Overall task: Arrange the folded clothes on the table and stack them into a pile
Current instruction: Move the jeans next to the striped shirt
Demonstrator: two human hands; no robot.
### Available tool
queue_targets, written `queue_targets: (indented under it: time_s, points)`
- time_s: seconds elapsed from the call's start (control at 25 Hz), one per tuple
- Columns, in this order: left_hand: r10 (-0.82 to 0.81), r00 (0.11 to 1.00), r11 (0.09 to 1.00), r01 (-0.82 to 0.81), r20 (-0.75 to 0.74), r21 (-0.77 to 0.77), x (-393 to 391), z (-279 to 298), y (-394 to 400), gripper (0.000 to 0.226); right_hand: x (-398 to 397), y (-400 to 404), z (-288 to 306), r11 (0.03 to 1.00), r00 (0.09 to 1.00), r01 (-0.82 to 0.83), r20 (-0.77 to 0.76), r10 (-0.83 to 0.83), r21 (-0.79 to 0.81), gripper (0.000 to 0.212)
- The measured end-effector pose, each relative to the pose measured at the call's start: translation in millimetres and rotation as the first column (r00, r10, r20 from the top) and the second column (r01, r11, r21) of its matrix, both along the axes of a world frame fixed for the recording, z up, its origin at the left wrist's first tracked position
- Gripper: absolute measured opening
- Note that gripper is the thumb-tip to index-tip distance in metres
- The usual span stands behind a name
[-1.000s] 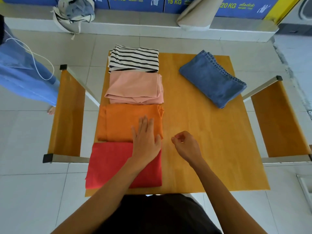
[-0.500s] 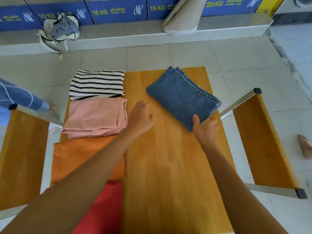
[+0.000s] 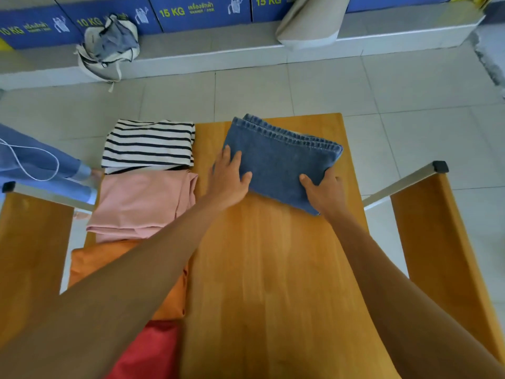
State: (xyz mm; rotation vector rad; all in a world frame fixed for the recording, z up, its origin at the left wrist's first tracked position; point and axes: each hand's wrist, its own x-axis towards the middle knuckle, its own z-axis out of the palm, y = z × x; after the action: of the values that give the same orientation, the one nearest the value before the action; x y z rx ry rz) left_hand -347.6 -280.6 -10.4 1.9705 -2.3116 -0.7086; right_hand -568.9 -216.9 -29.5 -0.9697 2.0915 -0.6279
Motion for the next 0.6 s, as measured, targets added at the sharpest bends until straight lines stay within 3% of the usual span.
queue_targets:
  time_s: [0.2, 0.36, 0.6]
  points:
    - [-0.035, 0.999, 0.999, 0.036, 0.024, -0.033, 21.0, -13.1, -21.7, 0.070, 16.8, -49.6, 1.3, 0.994, 0.994, -0.109, -0.021, 0.110, 0.014, 0.073]
    - [-0.021, 0.999, 0.999, 0.019, 0.044, 0.050, 32.9, -21.6, -54.2, 0.069, 33.6, -91.3, 2.0, 0.985, 0.984, -0.174, -0.030, 0.174, 0.011, 0.068]
    - [0.014, 1.000, 0.998, -0.013, -0.023, 0.067, 56.6, -28.3, -78.4, 0.071, 48.6, -128.1, 0.8, 0.975, 0.975, -0.221, 0.004, 0.221, -0.034, 0.065]
